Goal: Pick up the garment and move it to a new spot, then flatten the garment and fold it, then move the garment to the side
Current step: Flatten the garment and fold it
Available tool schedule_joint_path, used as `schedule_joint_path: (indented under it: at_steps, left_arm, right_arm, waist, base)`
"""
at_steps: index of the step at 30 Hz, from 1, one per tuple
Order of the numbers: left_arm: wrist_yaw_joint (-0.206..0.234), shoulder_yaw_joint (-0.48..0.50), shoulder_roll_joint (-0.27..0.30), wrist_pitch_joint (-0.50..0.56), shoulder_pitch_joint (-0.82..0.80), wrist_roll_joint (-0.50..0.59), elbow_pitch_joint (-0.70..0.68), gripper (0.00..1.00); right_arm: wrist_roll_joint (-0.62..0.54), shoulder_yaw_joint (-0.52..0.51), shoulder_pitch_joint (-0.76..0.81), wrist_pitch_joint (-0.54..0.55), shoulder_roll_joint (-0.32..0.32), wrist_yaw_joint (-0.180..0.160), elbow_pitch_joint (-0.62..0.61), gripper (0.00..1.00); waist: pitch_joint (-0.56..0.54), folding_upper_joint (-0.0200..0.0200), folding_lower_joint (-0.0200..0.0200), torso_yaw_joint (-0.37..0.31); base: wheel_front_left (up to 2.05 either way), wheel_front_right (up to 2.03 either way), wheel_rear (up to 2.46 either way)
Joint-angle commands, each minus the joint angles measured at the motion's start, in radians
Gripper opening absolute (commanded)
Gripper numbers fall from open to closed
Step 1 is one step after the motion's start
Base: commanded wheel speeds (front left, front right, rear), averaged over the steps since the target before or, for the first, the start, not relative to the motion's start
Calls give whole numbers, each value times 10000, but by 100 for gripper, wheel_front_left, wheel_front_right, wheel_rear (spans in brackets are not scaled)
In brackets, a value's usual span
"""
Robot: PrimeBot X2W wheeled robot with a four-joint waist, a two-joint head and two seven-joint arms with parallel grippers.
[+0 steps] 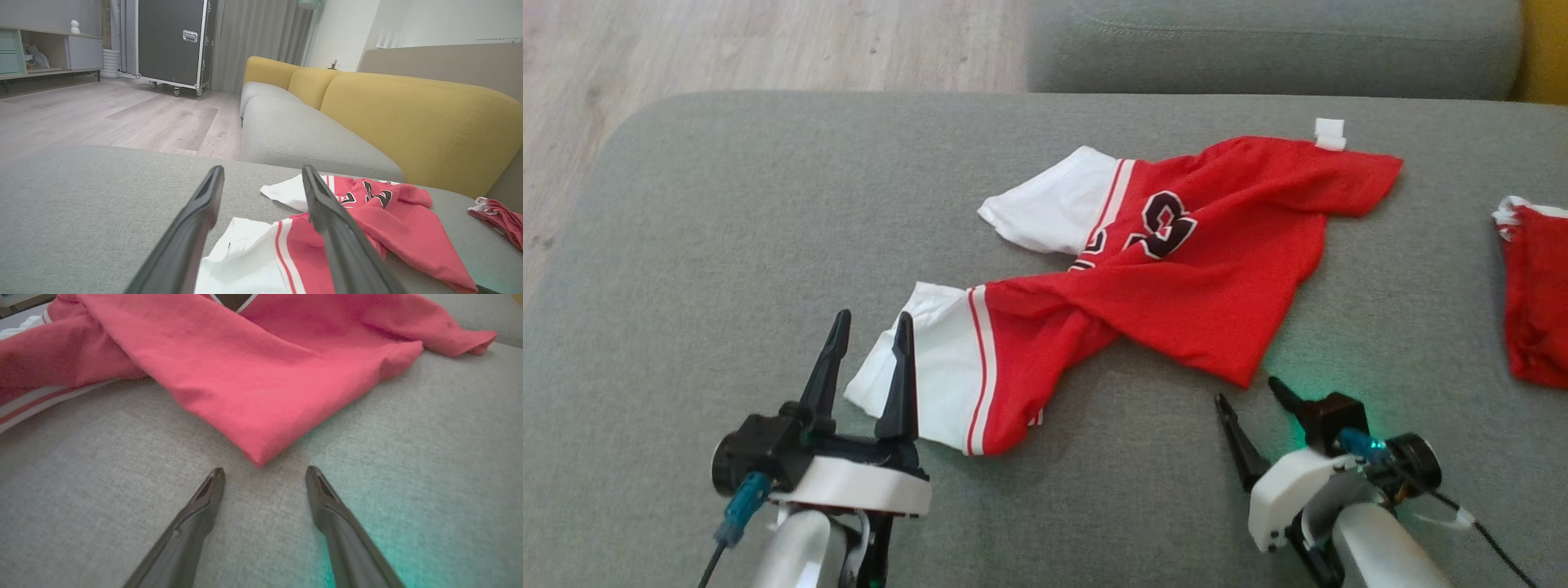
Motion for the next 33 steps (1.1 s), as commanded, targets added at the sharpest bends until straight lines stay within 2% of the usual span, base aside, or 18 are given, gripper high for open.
schedule_joint_path:
  at_steps: [1,9,10,11,12,18,24,31,33]
  left_arm:
    - [-27,212,47,-95,-543,-12,-295,100]
    - [-30,138,47,-95,-683,17,-225,100]
    - [-30,158,47,-95,-681,24,-217,100]
    - [-30,185,47,-95,-676,31,-208,100]
    - [-19,223,47,-95,-663,39,-201,100]
    - [4,368,47,-95,-568,76,-203,100]
    - [11,498,47,-95,-422,31,-274,100]
    - [117,476,47,-95,-214,-112,-393,100]
    - [148,444,47,-95,-168,-135,-412,100]
  right_arm:
    - [20,167,-559,2,23,-7,-25,100]
    - [559,8,-1383,-198,23,-7,1159,100]
    - [484,-142,-1470,-270,24,-7,1273,59]
    - [361,-313,-1542,-333,24,-7,1373,24]
    - [232,-482,-1597,-399,24,-7,1452,0]
    - [-890,-1138,-1792,-480,18,-7,1664,0]
    - [-2294,-1993,-1891,-146,-533,-7,1119,0]
    - [-3257,-2873,-1456,945,-1278,-7,-1,0]
    - [-3654,-3396,-1153,1645,-1470,-7,-366,0]
  waist:
    - [110,0,-1,157]
    - [266,0,-1,437]
    - [259,0,-1,433]
    - [243,0,-1,416]
    - [215,0,-1,377]
    - [-19,0,-1,-40]
    - [-475,0,-1,-609]
    - [-819,0,-1,-962]
    - [-878,0,-1,-1002]
  base:
    - [0,0,0]
    - [0,0,0]
    - [0,0,0]
    - [0,0,0]
    - [0,0,0]
    - [0,0,0]
    - [0,0,0]
    - [0,0,0]
    - [0,0,0]
